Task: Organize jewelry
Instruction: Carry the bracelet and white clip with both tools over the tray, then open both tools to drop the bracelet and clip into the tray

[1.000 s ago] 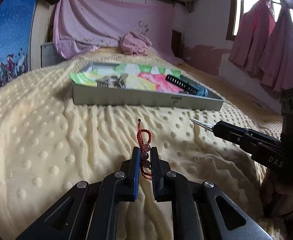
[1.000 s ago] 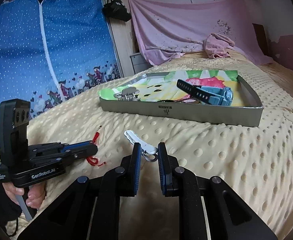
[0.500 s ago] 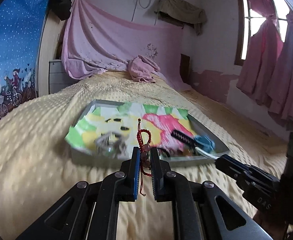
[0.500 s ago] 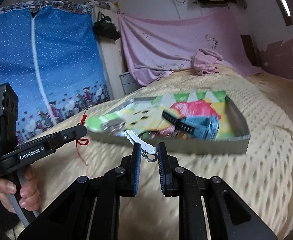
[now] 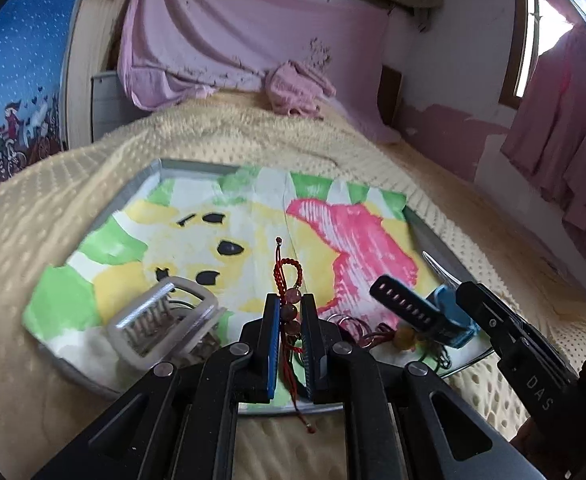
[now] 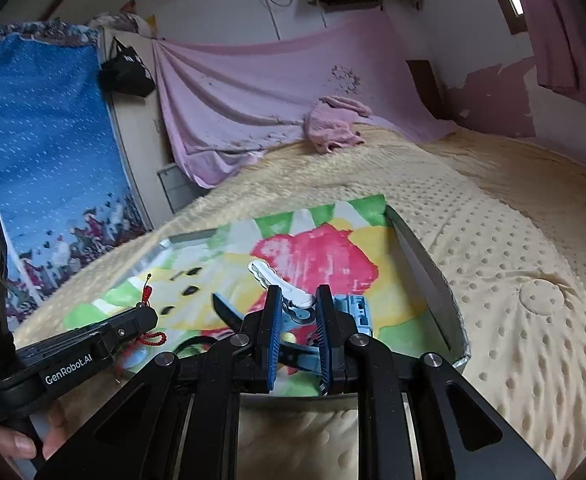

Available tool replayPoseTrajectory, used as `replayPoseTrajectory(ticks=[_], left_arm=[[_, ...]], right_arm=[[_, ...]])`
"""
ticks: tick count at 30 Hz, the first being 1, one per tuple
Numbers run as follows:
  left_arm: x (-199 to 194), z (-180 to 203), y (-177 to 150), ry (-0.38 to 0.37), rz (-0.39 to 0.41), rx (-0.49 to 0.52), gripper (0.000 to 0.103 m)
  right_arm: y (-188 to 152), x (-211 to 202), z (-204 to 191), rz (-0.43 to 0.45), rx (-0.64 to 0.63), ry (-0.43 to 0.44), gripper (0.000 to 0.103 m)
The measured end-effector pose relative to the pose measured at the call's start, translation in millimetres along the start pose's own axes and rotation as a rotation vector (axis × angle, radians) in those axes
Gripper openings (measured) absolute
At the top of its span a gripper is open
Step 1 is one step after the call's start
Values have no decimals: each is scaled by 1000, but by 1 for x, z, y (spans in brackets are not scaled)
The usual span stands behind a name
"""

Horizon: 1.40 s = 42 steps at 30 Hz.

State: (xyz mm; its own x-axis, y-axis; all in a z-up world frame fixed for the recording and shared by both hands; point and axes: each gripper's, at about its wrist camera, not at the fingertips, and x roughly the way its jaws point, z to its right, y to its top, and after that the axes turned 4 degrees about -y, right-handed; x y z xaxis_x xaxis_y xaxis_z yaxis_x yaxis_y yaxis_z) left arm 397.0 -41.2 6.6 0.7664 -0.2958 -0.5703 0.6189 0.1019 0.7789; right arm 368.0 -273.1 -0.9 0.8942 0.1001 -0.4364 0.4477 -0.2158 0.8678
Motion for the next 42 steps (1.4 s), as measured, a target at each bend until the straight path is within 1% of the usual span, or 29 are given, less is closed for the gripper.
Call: replayPoseTrajectory(ticks=[3,7,10,17,27,33,36,39,40,42], left_arm=[[9,3,-2,11,-38,15,10],[11,9,-4,17,-56,46,10],[12,10,-4,23,-67,54,10],[15,13,-5,36,-80,66,10],[12,11,-5,29,-77,64,11],[2,7,-6,16,-44,37,19],[-1,5,-5,26,-37,30,20],[-5,3,-5,28,-28,24,22],[-7,3,-6,26,-21,22,25],[-12,2,-6,21,0,15,38]], right_arm=[[-3,10,0,-27,3,-8,15],[-7,16,3,-50,12,-7,15],[-8,16,4,-50,10,-9,15],[-10,17,4,-50,8,-10,15],[-12,16,8,-51,25,7,15],[-14,14,9,-47,33,15,17],[-14,13,10,-39,36,18,23],[-14,11,9,-27,34,18,25],[-14,10,9,-22,34,19,25],[-14,7,10,-8,37,22,26]])
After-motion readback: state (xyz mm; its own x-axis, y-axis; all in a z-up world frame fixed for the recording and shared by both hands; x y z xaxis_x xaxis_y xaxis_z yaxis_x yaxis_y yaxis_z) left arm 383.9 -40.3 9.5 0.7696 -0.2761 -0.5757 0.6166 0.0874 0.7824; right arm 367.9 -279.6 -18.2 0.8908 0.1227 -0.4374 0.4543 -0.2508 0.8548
